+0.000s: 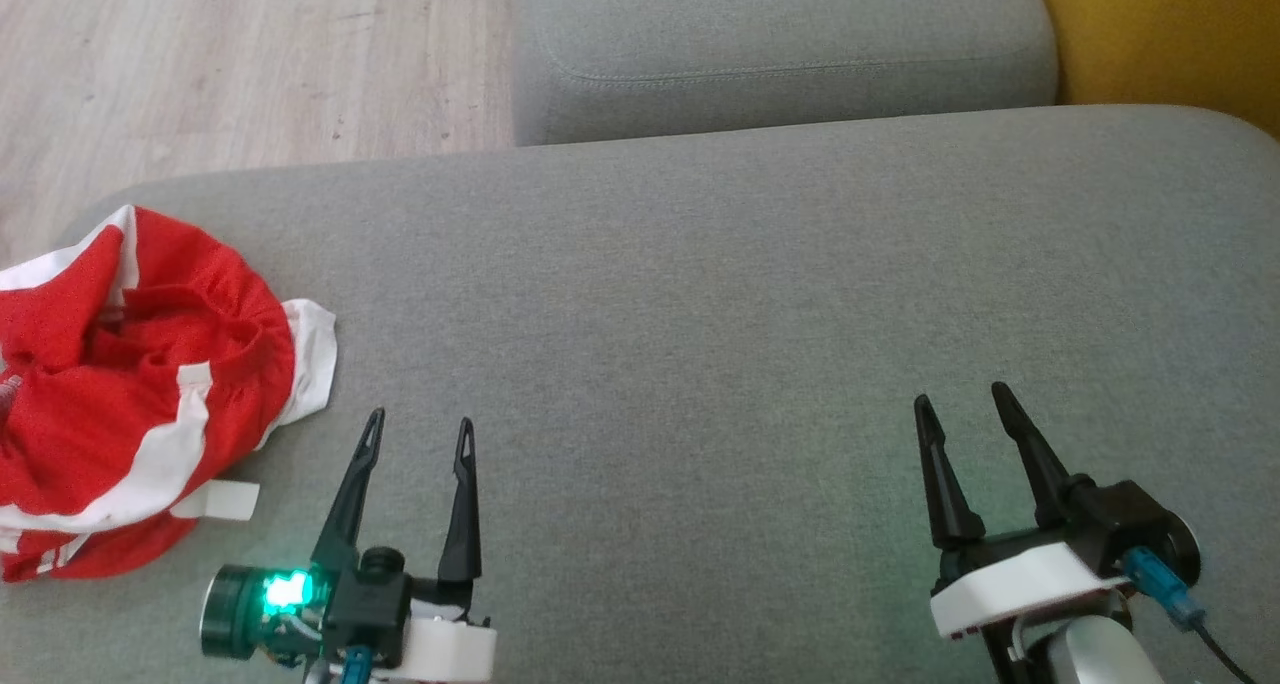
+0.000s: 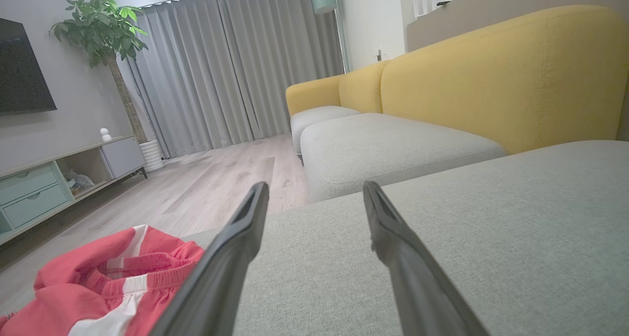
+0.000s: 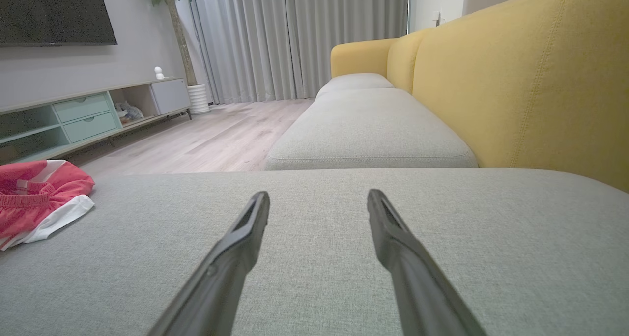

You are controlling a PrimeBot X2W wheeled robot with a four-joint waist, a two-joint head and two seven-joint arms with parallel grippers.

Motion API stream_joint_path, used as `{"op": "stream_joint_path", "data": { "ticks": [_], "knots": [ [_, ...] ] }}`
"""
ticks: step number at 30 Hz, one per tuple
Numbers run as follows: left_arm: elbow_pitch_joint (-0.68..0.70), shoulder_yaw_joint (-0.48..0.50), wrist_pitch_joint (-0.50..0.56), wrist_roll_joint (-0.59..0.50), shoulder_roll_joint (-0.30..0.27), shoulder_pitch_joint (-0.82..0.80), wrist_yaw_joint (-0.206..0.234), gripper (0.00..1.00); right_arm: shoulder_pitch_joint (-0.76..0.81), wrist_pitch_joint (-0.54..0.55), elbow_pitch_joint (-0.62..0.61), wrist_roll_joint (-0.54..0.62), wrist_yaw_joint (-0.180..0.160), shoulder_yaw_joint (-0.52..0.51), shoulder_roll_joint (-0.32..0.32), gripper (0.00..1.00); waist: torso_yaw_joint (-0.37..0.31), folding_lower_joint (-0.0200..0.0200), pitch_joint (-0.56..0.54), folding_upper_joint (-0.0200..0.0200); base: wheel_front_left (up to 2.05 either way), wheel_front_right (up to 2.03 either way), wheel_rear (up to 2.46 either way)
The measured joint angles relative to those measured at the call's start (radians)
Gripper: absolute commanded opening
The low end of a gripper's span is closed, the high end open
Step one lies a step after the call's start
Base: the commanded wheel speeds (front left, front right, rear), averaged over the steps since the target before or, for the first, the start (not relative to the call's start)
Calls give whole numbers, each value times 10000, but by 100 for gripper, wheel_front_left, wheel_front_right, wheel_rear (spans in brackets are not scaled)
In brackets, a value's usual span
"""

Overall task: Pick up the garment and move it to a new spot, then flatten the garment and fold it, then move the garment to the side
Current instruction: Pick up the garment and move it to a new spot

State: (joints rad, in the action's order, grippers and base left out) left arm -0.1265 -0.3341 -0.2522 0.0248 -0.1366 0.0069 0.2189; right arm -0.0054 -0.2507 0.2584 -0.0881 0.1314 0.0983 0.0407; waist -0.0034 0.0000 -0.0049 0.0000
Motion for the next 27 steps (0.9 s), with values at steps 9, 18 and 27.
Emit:
{"op": "stream_joint_path", "data": {
  "ticks": [9, 18, 27],
  "knots": [
    [-284, 19, 0, 6, 134, 3, -176, 100, 360, 0, 33, 35, 0, -355, 0, 100, 847, 0, -94, 0, 0, 0, 0],
    [-309, 261, 0, 6, 182, 38, -203, 100, 395, 0, 58, 105, 0, -196, 0, 100, 2879, 0, -77, 0, 0, 0, 0],
    [-56, 899, 0, 59, 255, 502, -54, 100, 280, 0, 38, 219, 0, 123, 0, 100, 4815, 1, 8, 0, 0, 0, 0]
  ]
}}
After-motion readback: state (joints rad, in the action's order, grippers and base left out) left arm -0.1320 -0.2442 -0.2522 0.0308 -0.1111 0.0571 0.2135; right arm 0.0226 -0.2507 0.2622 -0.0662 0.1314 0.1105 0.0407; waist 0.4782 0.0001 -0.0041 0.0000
